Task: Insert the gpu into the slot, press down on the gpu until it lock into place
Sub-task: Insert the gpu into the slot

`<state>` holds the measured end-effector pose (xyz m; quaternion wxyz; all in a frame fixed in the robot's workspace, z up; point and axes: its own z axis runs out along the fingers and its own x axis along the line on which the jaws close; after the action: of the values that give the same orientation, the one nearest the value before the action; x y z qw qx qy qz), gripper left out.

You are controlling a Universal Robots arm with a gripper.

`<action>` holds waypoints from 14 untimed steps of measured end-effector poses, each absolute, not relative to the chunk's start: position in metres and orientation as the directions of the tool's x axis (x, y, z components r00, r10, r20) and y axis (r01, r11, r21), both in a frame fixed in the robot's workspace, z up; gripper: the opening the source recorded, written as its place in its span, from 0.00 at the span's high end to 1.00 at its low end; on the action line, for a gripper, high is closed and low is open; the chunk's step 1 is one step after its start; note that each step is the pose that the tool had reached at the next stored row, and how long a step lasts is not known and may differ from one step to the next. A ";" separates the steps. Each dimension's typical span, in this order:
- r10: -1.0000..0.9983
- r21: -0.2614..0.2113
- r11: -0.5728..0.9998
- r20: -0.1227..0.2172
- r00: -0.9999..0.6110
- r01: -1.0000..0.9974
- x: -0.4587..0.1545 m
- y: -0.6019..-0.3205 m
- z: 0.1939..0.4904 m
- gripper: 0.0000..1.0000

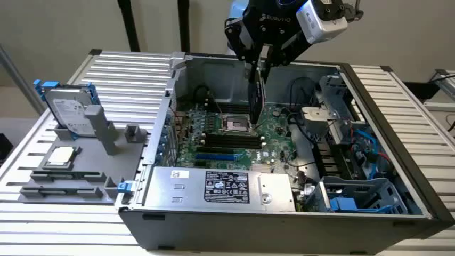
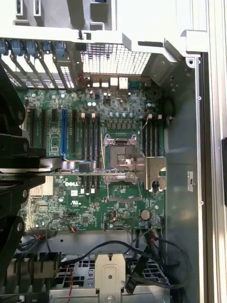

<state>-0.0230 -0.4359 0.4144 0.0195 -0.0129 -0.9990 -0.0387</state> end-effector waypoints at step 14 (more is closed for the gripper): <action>0.024 0.077 0.997 0.040 -0.999 0.027 -0.023 -0.436 0.414 0.74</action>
<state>-0.0230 -0.4359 0.4143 0.0195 -0.0129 -0.9990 -0.0387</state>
